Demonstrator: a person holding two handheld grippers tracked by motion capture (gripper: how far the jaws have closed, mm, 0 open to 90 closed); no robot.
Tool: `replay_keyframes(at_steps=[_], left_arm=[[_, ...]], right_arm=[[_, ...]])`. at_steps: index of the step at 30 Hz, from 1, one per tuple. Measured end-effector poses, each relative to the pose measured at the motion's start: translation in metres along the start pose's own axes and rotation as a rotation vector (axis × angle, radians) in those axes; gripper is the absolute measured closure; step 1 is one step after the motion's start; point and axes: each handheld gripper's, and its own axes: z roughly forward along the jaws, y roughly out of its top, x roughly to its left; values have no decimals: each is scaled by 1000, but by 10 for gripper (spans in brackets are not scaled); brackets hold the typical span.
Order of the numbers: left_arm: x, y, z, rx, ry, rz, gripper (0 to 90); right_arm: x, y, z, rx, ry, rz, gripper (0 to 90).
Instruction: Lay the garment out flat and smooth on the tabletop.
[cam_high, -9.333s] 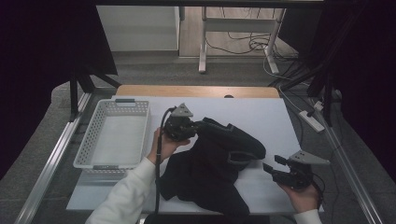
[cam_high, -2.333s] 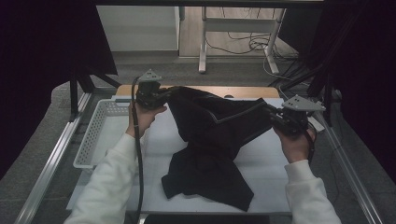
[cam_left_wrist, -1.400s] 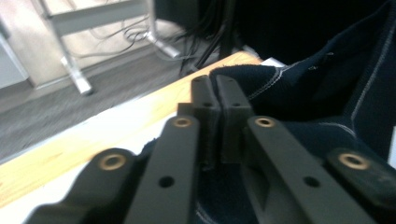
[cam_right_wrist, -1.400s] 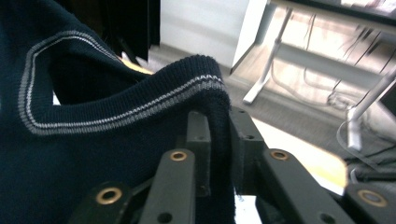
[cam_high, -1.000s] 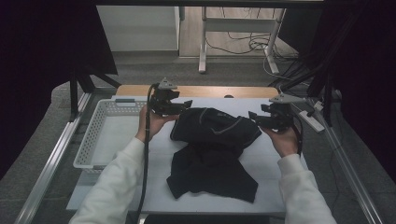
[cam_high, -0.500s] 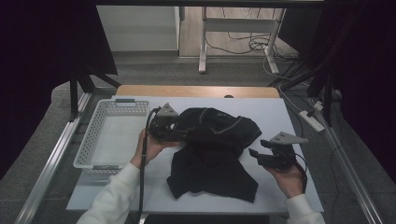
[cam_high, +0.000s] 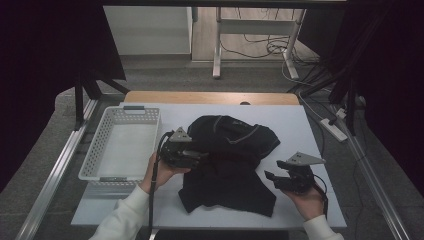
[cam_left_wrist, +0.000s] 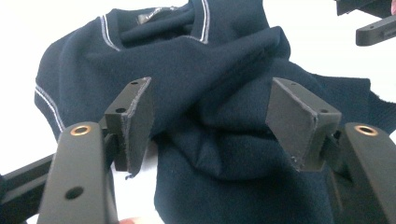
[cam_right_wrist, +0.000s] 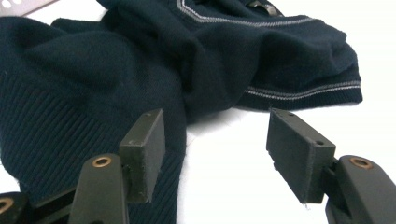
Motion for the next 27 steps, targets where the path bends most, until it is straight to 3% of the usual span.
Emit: replay_keyframes(at_steps=[10, 16, 24, 27], left_arm=[[-8, -6, 9, 49, -35, 23, 331], [-23, -13, 17, 98, -78, 56, 325], [-42, -11, 23, 106, -140, 72, 323], [-50, -14, 34, 158, -159, 95, 323]], right_arm=[[2, -8, 10, 34, 9, -2, 368], [-1, -11, 7, 40, 2, 6, 368], [-2, -14, 6, 42, -8, 13, 368], [-2, -14, 7, 41, -7, 16, 366]])
